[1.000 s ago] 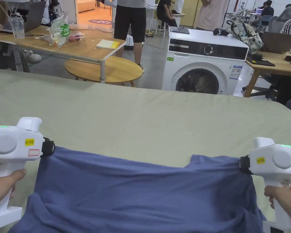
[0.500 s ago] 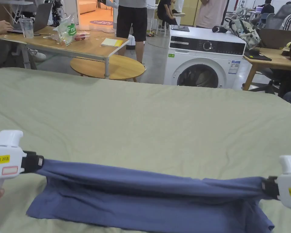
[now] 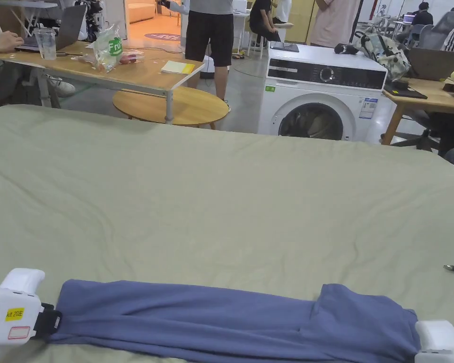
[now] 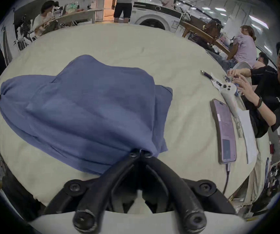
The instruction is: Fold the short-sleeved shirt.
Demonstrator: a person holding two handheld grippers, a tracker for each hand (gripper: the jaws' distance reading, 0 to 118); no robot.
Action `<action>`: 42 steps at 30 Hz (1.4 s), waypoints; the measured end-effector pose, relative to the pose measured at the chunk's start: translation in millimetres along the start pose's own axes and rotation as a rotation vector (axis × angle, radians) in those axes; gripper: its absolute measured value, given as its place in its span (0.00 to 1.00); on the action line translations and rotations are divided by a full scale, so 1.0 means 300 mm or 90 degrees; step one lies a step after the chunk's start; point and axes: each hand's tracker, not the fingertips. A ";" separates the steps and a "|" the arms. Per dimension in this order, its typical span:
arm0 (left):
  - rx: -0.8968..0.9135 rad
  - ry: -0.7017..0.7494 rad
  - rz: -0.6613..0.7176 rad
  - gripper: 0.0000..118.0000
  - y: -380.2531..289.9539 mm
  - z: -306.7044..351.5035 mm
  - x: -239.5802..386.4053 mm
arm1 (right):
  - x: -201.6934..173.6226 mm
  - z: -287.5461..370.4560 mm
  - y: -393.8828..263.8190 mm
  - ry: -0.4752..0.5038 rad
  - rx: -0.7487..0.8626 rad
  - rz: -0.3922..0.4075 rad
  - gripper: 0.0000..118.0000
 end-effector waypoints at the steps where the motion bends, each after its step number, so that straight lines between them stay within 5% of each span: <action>1: 0.000 0.001 0.007 0.15 0.008 0.009 0.001 | -0.009 0.026 -0.004 -0.014 0.004 0.005 0.32; 2: 0.006 0.002 0.025 0.23 0.020 0.021 0.004 | -0.015 0.050 0.007 -0.059 0.006 0.003 0.45; 3: 0.017 0.011 0.032 0.26 0.030 0.041 0.017 | -0.020 0.071 0.015 -0.087 0.016 -0.005 0.47; 12: 0.247 0.005 0.000 0.29 0.166 0.086 0.183 | -0.134 0.202 0.161 -0.058 0.258 -0.096 0.47; 15: 0.275 0.003 -0.011 0.29 0.207 0.038 0.208 | -0.216 0.204 0.198 -0.107 0.293 -0.073 0.47; 18: 0.307 0.002 -0.024 0.29 0.228 0.026 0.233 | -0.263 0.223 0.209 -0.081 0.322 -0.080 0.47; 21: 0.356 0.004 -0.036 0.28 0.207 0.050 0.281 | -0.310 0.243 0.202 -0.032 0.421 -0.099 0.33; 22: 0.378 0.011 -0.044 0.20 0.205 0.055 0.286 | -0.336 0.246 0.203 -0.048 0.449 -0.097 0.16; 24: 0.414 0.040 -0.060 0.00 0.187 0.070 0.321 | -0.375 0.248 0.204 -0.050 0.496 -0.111 0.01; 28: 0.444 0.068 -0.061 0.00 0.168 0.092 0.344 | -0.440 0.253 0.224 -0.014 0.543 -0.147 0.00; 36: 0.412 0.109 -0.059 0.00 0.151 0.148 0.228 | -0.556 0.288 0.278 0.009 0.581 -0.128 0.00; 42: 0.245 -0.012 0.028 0.00 0.118 0.174 -0.007 | -0.664 0.291 0.323 0.052 0.579 -0.072 0.00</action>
